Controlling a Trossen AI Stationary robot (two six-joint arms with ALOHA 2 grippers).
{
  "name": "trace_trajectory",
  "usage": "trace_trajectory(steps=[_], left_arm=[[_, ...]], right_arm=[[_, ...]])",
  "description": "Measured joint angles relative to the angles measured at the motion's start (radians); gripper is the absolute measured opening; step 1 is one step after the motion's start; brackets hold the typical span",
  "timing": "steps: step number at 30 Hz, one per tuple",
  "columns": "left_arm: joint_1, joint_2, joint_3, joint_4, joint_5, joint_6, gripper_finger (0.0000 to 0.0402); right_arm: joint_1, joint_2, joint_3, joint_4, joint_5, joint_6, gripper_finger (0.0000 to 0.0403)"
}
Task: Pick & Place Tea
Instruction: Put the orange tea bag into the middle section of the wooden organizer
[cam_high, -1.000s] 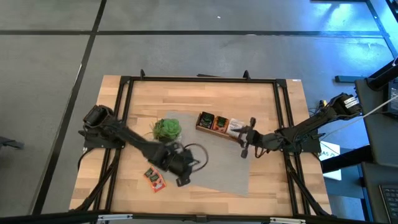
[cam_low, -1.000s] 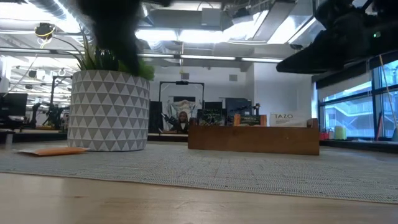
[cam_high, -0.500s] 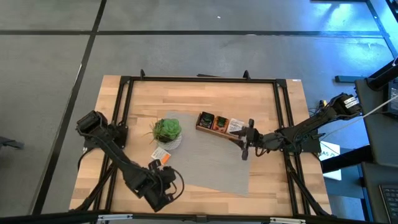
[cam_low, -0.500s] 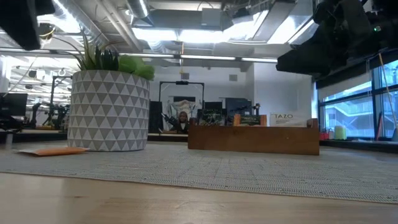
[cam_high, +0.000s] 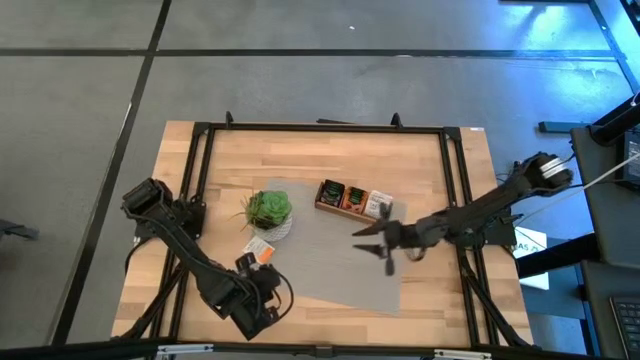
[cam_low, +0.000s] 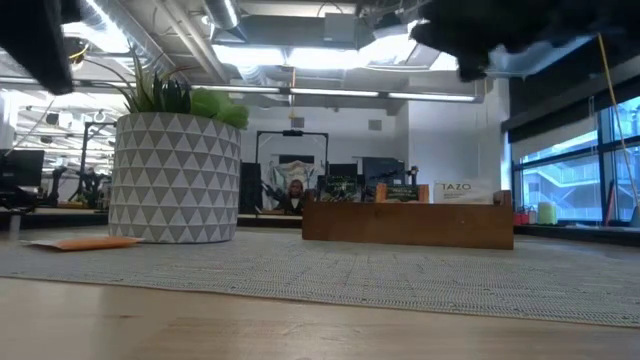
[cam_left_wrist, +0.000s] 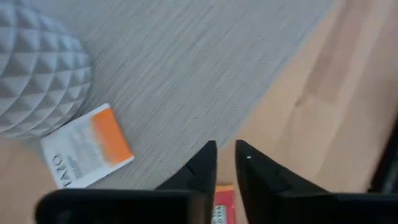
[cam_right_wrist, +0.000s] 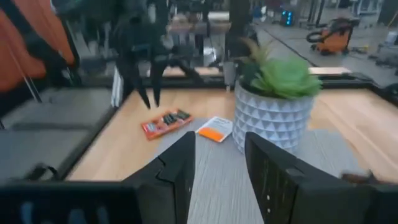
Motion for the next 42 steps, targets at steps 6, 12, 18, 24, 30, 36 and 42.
trace_trajectory(steps=[6,12,18,24,30,36,42], left_arm=[[-0.034,0.0,0.0,-0.106,0.019,-0.196,0.0134],[-0.086,0.0,0.0,-0.142,0.03,-0.356,0.0193],[-0.138,0.0,0.0,-0.141,0.022,-0.444,0.0216],[-0.158,0.0,0.0,-0.145,0.018,-0.517,0.0214],[-0.157,0.0,-0.001,-0.156,0.015,-0.504,0.0213],[-0.157,0.0,-0.06,-0.178,0.091,-0.519,0.0214],[-0.157,-0.036,-0.18,-0.034,0.155,-0.548,0.0209]], right_arm=[[-0.001,0.25,0.275,-0.15,-0.007,-0.052,0.0141],[-0.001,0.463,0.486,-0.228,-0.086,-0.081,0.0141],[0.0,0.616,0.635,-0.244,-0.246,-0.14,0.0141],[-0.001,0.734,0.767,-0.273,-0.268,-0.172,0.0141],[-0.002,0.789,0.829,-0.283,-0.267,-0.223,0.0141],[-0.002,0.797,0.835,-0.283,-0.267,-0.237,0.0141],[-0.003,0.797,0.835,-0.24,-0.267,-0.25,0.0141]])
